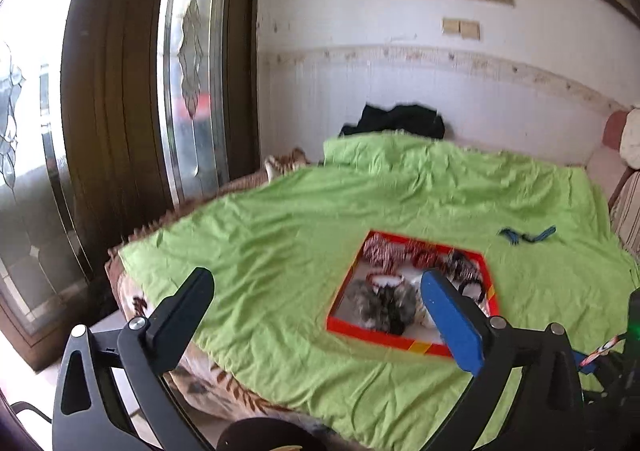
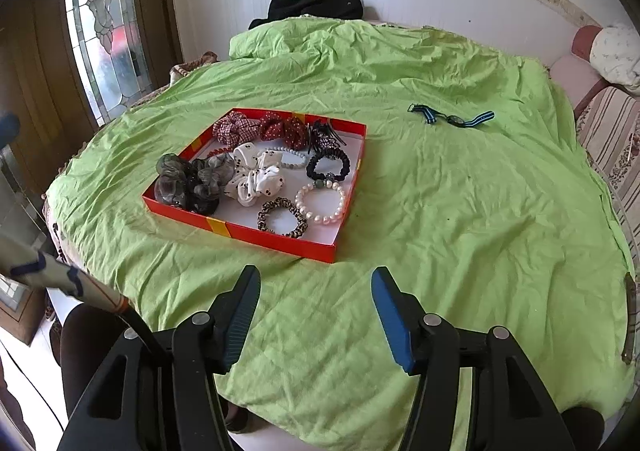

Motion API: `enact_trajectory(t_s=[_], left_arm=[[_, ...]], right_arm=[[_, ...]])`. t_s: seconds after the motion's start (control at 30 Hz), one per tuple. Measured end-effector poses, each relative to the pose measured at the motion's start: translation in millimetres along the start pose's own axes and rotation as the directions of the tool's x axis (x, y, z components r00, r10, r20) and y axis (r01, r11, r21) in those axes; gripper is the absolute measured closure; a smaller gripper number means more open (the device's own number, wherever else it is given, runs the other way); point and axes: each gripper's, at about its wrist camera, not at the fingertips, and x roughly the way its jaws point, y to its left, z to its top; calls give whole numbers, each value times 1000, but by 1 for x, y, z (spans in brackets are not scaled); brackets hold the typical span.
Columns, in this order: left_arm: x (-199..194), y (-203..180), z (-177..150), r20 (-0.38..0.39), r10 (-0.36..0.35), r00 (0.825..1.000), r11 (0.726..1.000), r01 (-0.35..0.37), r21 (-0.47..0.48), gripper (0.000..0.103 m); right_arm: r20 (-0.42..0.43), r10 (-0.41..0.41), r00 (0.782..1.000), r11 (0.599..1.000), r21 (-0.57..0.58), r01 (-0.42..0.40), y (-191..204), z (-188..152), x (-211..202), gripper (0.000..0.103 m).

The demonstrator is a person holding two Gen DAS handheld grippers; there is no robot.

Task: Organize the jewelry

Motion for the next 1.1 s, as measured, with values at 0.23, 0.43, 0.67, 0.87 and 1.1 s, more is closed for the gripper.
enact_trajectory(t_s=[0.23,0.43,0.67,0.87,1.1], left_arm=[[-20,-7,-7,44,17,999,1000,-18,22,0],[-3,-18,-24,-146,-46,988,999,49,21,0],[7,-37,-46,-253,-63,965,995,82,64,0],[17,-44,-54,-294,-79,953,991,108,82,0],[28,-45,-62,-339,-91,937,989,124,78,0]], right_arm=[[1,2,1000,1000,12,-2,-6,-12,-5,39],[-21,-12,1000,999,44,13,-14,-24,-4,39],[-22,-62,998,997,47,63,-18,-33,-4,36],[15,-101,995,994,37,100,-20,-34,-9,35],[20,-115,993,993,15,115,-15,-34,-6,34]])
